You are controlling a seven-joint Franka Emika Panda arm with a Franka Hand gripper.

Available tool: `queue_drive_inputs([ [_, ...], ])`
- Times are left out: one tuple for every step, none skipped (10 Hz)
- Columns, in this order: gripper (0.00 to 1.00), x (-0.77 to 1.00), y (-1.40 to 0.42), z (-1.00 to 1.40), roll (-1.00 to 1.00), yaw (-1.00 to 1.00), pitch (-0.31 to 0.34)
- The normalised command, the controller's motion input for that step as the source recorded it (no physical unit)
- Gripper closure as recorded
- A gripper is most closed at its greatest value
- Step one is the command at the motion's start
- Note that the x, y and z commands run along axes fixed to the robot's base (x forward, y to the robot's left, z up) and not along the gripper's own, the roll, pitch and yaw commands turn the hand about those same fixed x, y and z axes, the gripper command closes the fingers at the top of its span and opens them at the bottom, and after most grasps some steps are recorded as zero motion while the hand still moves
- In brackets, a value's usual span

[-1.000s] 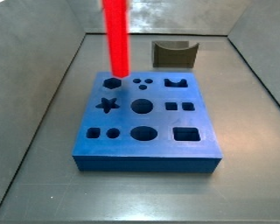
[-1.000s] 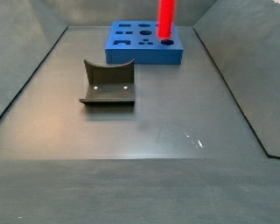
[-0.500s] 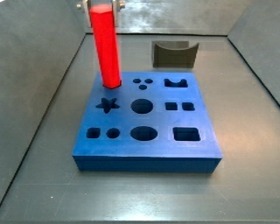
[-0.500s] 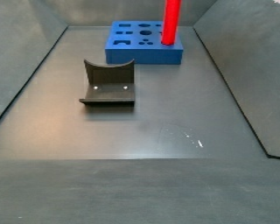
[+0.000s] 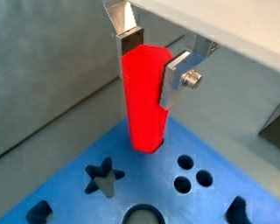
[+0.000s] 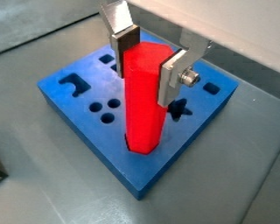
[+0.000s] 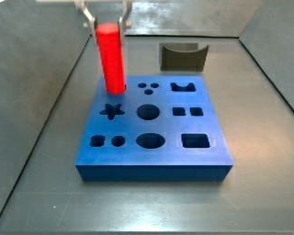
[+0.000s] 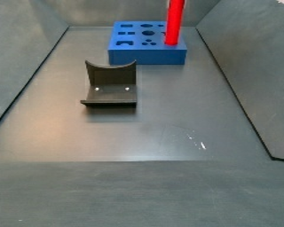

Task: Insert the hexagon object.

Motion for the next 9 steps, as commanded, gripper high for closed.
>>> queue_drive_inputs([
  [1.0, 0.29, 0.0, -0.12, -0.06, -0.17, 0.003],
  [1.0, 0.29, 0.0, -0.05, -0.02, -0.21, 0.029],
  [1.0, 0.21, 0.0, -0.04, 0.0, -0.17, 0.011],
  [1.0, 0.11, 0.0, -0.1, -0.02, -0.12, 0.0],
  [1.0, 0.01, 0.0, -0.22, 0.0, -0.04, -0.01],
  [1.0, 0.0, 0.0, -0.5, 0.11, 0.0, 0.0],
  [1.0, 0.0, 0.0, -0.47, 0.19, 0.0, 0.0],
  [1.0, 0.0, 0.0, -0.38, 0.13, 0.0, 0.004],
  [1.0, 0.0, 0.0, -0.15, 0.0, 0.0, 0.0],
])
